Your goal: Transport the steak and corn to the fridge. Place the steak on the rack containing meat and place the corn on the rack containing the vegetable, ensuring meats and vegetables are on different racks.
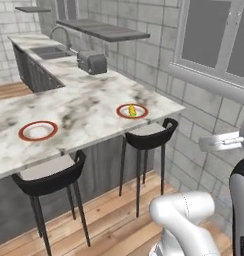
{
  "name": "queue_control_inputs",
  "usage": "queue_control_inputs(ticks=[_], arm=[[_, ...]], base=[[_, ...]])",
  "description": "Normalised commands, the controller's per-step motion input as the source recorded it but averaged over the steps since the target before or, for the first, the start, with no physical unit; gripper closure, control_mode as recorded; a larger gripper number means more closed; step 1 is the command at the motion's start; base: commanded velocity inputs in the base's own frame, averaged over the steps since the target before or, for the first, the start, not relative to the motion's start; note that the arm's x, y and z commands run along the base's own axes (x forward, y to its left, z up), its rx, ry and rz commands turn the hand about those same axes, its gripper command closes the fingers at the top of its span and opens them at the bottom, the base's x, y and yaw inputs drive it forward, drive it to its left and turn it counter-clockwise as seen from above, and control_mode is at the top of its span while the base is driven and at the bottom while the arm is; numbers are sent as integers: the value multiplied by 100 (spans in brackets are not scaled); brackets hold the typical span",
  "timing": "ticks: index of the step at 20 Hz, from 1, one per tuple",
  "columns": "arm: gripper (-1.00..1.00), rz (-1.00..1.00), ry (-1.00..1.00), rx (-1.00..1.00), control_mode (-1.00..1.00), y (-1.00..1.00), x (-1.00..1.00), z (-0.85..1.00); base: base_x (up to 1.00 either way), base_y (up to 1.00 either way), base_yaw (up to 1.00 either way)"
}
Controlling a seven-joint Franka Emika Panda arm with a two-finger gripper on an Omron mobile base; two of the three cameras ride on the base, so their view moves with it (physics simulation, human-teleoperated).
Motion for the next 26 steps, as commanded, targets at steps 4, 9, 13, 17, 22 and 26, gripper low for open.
queue_control_inputs(ticks=[4, 9, 13, 17, 22, 26], arm=[[-100, 0, 0, 0, 100, 0, 0, 0], [-100, 0, 0, 0, 100, 0, 0, 0], [-100, 0, 0, 0, 100, 0, 0, 0], [-100, 0, 0, 0, 100, 0, 0, 0], [-100, 0, 0, 0, 100, 0, 0, 0], [-100, 0, 0, 0, 100, 0, 0, 0]], base=[[76, -96, 14], [82, -12, 4], [100, 26, 0], [100, 10, 1], [100, 0, 4], [100, 2, 1]])
